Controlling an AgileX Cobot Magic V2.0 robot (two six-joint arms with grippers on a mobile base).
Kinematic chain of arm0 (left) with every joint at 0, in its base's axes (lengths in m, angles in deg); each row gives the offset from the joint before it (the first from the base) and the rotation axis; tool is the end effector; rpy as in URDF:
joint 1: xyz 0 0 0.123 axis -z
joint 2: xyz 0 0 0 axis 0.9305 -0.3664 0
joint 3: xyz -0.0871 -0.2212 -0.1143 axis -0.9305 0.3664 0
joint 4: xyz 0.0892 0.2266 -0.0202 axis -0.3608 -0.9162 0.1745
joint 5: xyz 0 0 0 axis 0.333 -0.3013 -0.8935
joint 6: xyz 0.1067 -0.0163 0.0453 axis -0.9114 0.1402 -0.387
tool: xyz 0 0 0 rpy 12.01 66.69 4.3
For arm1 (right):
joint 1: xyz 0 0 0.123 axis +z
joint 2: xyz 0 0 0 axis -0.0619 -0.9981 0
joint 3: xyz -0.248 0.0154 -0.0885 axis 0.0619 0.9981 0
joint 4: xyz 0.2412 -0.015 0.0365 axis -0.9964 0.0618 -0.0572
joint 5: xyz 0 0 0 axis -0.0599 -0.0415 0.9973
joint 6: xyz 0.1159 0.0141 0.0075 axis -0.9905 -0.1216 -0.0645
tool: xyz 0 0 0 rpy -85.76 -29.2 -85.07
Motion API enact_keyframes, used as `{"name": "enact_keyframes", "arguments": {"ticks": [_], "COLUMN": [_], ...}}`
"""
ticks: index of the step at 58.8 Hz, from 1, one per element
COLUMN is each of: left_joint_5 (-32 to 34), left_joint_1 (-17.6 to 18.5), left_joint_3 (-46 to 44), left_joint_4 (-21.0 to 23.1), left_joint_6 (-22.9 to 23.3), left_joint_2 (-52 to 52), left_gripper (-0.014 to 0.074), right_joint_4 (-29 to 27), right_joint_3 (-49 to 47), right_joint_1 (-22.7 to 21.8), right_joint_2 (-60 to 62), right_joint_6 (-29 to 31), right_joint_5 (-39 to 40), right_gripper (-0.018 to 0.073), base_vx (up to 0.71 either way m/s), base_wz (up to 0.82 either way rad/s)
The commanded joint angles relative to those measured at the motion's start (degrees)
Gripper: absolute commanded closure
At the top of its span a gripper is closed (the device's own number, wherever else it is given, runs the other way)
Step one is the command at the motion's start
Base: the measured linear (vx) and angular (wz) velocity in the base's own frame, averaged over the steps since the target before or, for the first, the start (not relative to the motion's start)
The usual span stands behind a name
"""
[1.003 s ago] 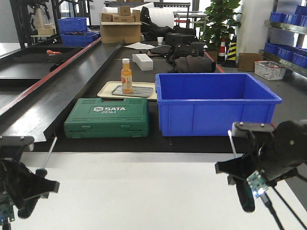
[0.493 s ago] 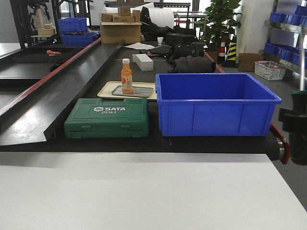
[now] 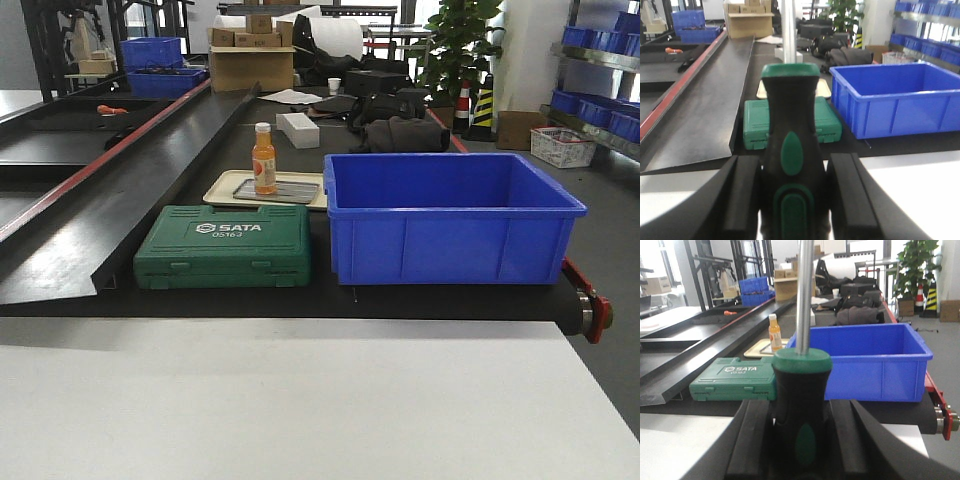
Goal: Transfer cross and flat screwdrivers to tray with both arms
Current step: 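Hold both screwdrivers while the base turns away from the table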
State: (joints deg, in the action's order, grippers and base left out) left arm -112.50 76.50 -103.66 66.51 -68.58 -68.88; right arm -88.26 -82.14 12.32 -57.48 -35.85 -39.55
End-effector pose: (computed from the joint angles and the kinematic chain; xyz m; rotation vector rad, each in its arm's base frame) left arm 0.1343 -0.0202 0.4148 0.0792 1.6654 -0.1573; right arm 0.1117 0.0181 0.4166 -0.0526 1.5921 0.1982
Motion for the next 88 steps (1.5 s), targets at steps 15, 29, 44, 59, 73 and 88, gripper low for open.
{"name": "enact_keyframes", "arguments": {"ticks": [15, 29, 44, 59, 73, 88], "left_joint_5": [5.0, 1.2, 0.6, 0.6, 0.6, 0.6], "left_joint_1": [0.2, 0.2, 0.2, 0.2, 0.2, 0.2], "left_joint_3": [-1.1, -1.1, -1.1, -1.1, -1.1, -1.1], "left_joint_4": [0.5, 0.5, 0.5, 0.5, 0.5, 0.5], "left_joint_6": [0.7, 0.7, 0.7, 0.7, 0.7, 0.7], "left_joint_2": [4.9, 4.8, 4.8, 4.8, 4.8, 4.8], "left_gripper": [0.0596, 0.0596, 0.0596, 0.0596, 0.0596, 0.0596], "right_joint_4": [0.8, 0.8, 0.8, 0.8, 0.8, 0.8], "right_joint_3": [-1.4, -1.4, -1.4, -1.4, -1.4, -1.4], "right_joint_1": [-0.3, -0.3, -0.3, -0.3, -0.3, -0.3], "right_joint_2": [1.2, 1.2, 1.2, 1.2, 1.2, 1.2], "right_joint_6": [0.7, 0.6, 0.6, 0.6, 0.6, 0.6], "right_joint_5": [3.8, 3.9, 4.0, 4.0, 4.0, 4.0], "right_gripper": [0.0567, 0.0567, 0.0567, 0.0567, 0.0567, 0.0567], "base_vx": [0.00, 0.00, 0.00, 0.00, 0.00, 0.00], "base_wz": [0.00, 0.00, 0.00, 0.00, 0.00, 0.00]}}
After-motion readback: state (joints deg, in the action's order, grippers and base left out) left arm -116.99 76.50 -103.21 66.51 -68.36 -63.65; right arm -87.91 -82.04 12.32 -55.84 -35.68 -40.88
